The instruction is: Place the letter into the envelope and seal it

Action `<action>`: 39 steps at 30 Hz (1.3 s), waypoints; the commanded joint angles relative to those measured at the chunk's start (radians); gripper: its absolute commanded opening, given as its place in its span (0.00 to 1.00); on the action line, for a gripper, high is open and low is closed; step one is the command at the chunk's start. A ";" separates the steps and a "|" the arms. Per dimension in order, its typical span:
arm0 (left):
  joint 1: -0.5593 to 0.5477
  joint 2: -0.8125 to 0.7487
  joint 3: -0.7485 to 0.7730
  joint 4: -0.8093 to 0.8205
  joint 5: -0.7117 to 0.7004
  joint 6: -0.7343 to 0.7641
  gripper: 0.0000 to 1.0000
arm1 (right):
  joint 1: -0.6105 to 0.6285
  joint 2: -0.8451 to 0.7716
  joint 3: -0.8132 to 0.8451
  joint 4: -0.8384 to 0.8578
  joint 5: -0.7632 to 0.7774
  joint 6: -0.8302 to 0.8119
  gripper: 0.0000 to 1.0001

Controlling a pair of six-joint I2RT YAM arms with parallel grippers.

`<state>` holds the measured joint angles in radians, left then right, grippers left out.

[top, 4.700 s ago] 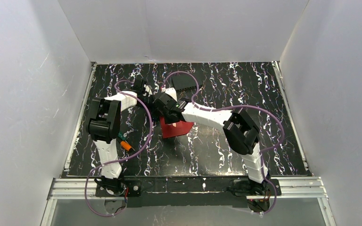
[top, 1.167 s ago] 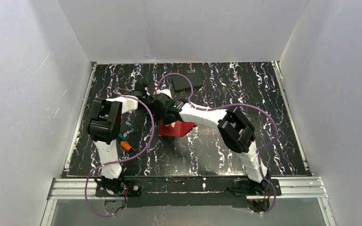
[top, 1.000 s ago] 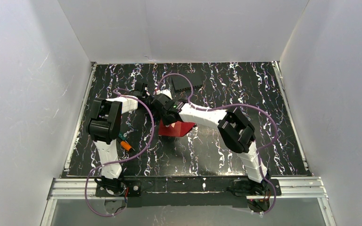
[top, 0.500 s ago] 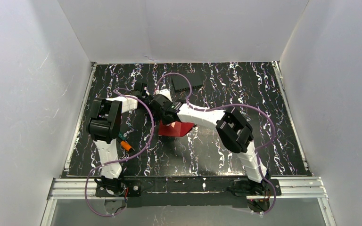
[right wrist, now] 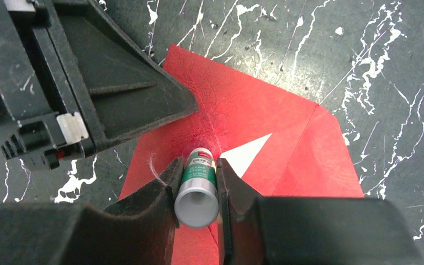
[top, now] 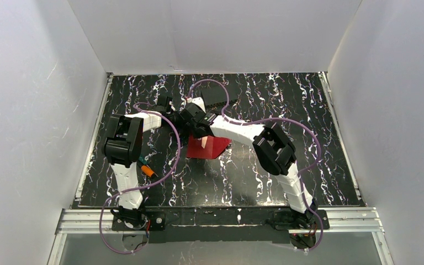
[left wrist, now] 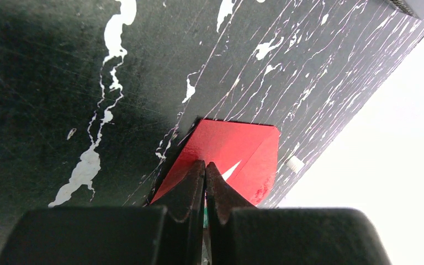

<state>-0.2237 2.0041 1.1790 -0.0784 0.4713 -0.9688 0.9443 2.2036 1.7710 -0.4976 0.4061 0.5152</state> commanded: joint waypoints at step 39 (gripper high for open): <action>0.006 -0.507 -0.109 -0.355 -0.085 0.330 0.70 | -0.487 -0.897 -0.994 0.354 -0.849 0.475 0.02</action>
<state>-0.2234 1.5631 1.1175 -0.3435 0.4465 -0.7010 0.5343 1.3773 0.9287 -0.3428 -0.3897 0.8471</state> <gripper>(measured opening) 0.687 0.319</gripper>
